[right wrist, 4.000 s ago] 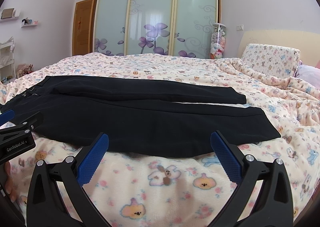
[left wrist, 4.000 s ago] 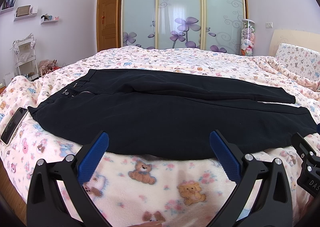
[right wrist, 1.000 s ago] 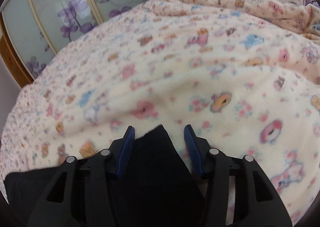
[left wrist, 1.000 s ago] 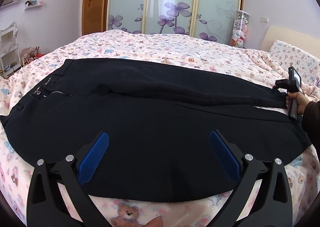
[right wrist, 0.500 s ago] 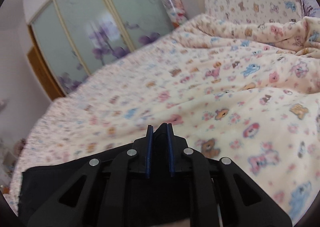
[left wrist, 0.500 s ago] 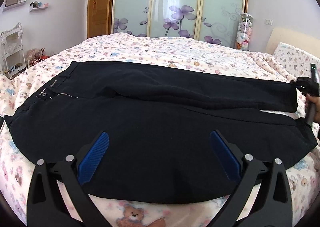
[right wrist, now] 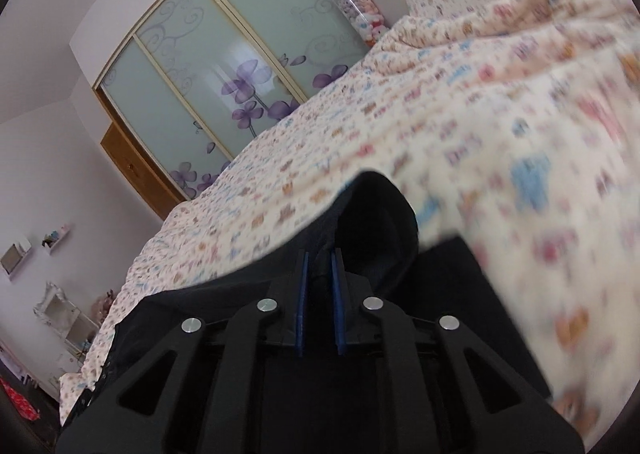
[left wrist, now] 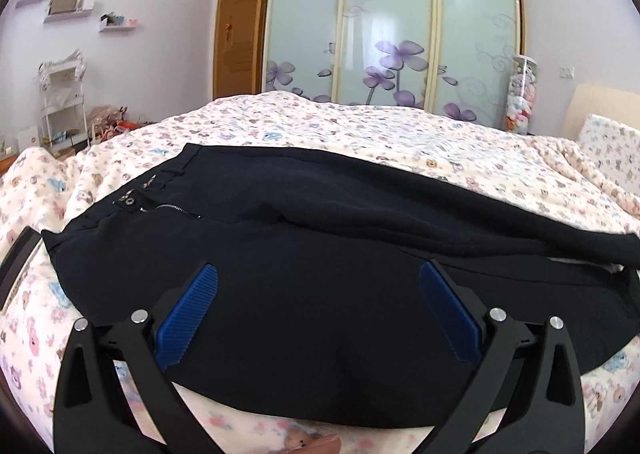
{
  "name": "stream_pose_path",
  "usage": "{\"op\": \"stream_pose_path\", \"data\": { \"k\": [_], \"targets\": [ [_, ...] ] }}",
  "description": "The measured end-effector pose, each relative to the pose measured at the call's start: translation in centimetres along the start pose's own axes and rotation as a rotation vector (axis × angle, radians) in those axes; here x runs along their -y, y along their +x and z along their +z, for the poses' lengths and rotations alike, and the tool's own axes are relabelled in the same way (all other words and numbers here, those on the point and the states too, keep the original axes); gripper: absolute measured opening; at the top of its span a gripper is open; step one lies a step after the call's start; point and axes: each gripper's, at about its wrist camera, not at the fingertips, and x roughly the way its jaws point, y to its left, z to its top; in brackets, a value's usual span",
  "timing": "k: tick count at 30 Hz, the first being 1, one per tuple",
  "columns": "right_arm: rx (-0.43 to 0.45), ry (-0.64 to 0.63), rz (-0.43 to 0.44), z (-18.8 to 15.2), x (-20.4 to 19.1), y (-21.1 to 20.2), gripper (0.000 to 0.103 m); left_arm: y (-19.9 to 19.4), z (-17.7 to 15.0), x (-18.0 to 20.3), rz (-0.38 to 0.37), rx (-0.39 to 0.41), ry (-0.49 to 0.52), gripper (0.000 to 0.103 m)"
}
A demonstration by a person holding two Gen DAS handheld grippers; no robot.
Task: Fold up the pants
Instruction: 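Lift the held hems with the right gripper and carry them toward the waistband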
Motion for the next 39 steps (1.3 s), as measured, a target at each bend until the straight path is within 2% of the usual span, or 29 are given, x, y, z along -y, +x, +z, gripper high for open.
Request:
{"op": "stream_pose_path", "data": {
  "k": [3, 7, 13, 15, 17, 19, 21, 24, 26, 31, 36, 37, 39],
  "targets": [
    [-0.014, 0.037, -0.005, -1.6, 0.8, -0.6, 0.010, 0.4, 0.4, -0.9, -0.036, -0.018, -0.048, 0.101],
    [-0.070, 0.047, -0.053, -2.4, 1.2, -0.2, 0.010, 1.7, 0.8, -2.8, -0.103, -0.101, -0.147, 0.101],
    [-0.180, 0.027, -0.155, -3.1, 1.1, 0.6, 0.011, 1.7, 0.4, -3.1, -0.144, -0.096, -0.181, 0.101],
    [-0.195, 0.059, -0.182, -3.1, 1.3, 0.1, 0.029, 1.7, 0.5, -2.9, -0.147, -0.089, -0.160, 0.101],
    [-0.193, 0.109, -0.176, -3.1, 1.6, -0.7, 0.034, 1.6, 0.6, -2.4, -0.143, -0.086, -0.136, 0.101],
    [-0.172, 0.201, -0.132, -3.2, 2.0, -2.0, 0.040, 1.6, 0.4, -2.3, -0.153, -0.094, -0.138, 0.101],
    [-0.170, 0.322, -0.044, -3.4, 2.3, -2.6, 0.046, 1.8, 0.4, -2.4, -0.182, -0.103, -0.146, 0.101],
    [-0.215, 0.455, 0.037, -4.1, 2.4, -1.8, 0.046, 1.8, 0.3, -2.3, -0.179, -0.111, -0.152, 0.101],
    [-0.250, 0.506, 0.039, -4.6, 2.3, -0.5, 0.046, 1.9, 0.2, -2.4, -0.177, -0.120, -0.163, 0.101],
    [-0.219, 0.617, -0.051, -5.4, 3.2, 1.2, 0.045, 2.3, 0.0, -2.8, -0.167, -0.142, -0.182, 0.101],
    [-0.124, 0.722, -0.089, -6.1, 4.0, 1.4, 0.044, 2.4, -0.1, -3.5, -0.183, -0.144, -0.240, 0.101],
    [-0.094, 0.717, -0.105, -6.0, 4.0, 1.3, 0.041, 2.5, -0.2, -3.6, -0.189, -0.147, -0.249, 0.101],
    [-0.042, 0.679, -0.112, -5.9, 3.8, 1.2, 0.023, 2.7, -0.2, -3.7, -0.202, -0.163, -0.254, 0.101]
  ]
}}
